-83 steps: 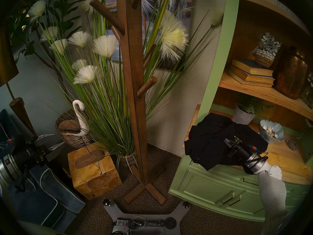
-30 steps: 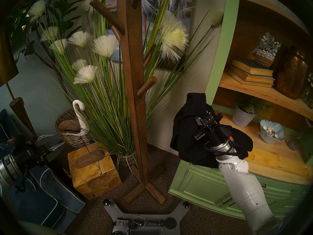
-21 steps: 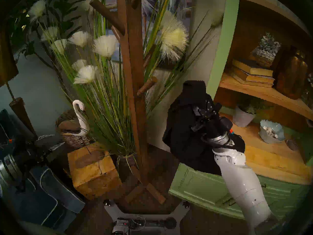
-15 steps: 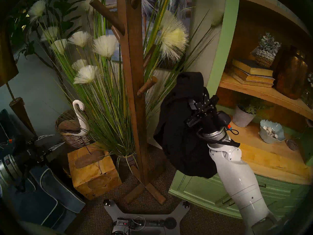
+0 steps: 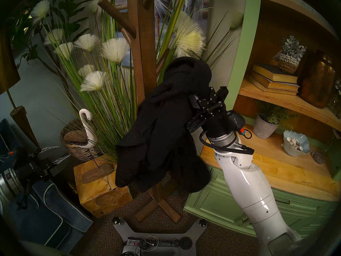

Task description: Pick up jacket and place on coat hanger

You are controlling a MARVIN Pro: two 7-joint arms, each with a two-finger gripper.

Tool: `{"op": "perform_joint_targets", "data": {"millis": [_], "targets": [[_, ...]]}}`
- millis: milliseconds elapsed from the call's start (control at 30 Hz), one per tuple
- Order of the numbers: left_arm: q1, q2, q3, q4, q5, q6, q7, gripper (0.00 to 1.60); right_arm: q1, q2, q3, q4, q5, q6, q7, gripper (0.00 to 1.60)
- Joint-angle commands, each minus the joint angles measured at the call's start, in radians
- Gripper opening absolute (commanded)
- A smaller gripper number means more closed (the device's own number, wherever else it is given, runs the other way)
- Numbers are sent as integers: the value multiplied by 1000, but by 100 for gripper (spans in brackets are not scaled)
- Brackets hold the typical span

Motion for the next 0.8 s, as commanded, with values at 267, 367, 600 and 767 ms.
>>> {"op": "perform_joint_targets", "data": {"millis": [267, 367, 600, 767], "targets": [[-4, -1, -2, -17, -18, 2, -13, 160, -60, 55, 174, -74, 12, -5, -28, 0], [-4, -1, -2, -17, -17, 2, -13, 160, -108, 60, 225, -84, 39, -5, -43, 0], [-4, -1, -2, -18, -19, 2, -14, 160, -230, 72, 307, -129, 81, -5, -16, 0], [-4, -1, -3, -18, -19, 3, -14, 160, -286, 66, 348, -160, 72, -5, -12, 0]]}}
